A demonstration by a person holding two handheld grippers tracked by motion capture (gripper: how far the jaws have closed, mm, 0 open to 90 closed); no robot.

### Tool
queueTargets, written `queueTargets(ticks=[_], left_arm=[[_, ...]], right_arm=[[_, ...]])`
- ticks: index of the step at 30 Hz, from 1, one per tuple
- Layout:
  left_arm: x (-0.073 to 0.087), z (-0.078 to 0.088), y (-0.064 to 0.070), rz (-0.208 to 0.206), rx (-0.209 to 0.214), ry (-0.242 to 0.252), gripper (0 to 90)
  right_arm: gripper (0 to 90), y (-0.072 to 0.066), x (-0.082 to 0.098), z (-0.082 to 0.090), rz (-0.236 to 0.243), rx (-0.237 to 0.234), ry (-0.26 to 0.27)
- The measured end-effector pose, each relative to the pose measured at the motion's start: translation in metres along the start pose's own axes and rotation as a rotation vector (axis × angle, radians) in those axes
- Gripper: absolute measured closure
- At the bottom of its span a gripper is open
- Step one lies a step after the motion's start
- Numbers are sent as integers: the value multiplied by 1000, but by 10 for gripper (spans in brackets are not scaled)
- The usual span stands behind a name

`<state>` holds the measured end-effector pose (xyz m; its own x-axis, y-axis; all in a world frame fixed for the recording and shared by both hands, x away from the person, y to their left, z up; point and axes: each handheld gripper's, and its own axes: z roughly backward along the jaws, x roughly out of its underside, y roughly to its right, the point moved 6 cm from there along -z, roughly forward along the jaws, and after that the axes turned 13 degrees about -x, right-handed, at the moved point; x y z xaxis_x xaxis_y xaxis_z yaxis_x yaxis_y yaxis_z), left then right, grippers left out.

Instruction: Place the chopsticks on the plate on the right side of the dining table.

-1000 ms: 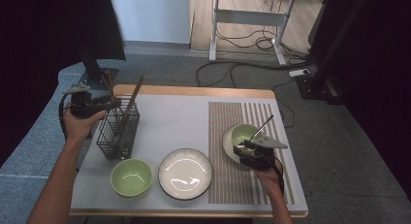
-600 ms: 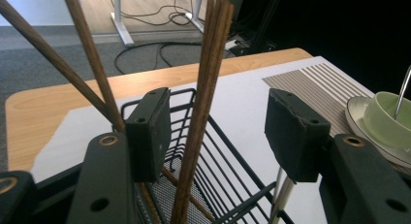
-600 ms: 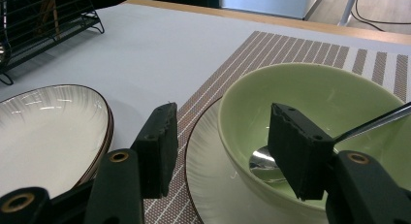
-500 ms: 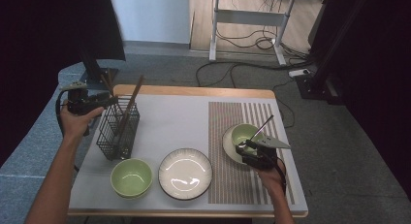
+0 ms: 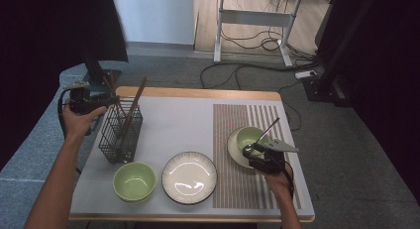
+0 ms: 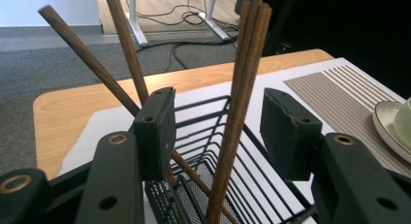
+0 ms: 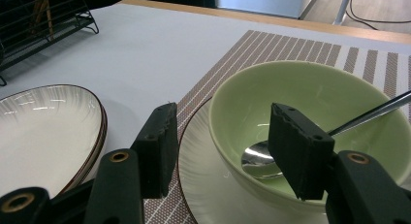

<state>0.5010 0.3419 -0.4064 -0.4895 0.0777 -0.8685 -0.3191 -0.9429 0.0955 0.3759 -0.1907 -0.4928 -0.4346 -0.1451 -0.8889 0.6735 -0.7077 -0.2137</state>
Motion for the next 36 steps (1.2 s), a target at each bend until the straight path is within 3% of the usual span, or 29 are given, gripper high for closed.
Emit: queueTargets(ticks=[18,25,36], left_arm=[[-6,-12,-15,8,-21,-14,498],[-10,-19,-11,-10,-23,-19,511],[-11,-23,-16,9,-37,-8,541]], right_arm=[[444,5,-5,7,-9,13,22],[444,6,-5,12,-12,20,34],[444,8,-5,12,-8,25,31]])
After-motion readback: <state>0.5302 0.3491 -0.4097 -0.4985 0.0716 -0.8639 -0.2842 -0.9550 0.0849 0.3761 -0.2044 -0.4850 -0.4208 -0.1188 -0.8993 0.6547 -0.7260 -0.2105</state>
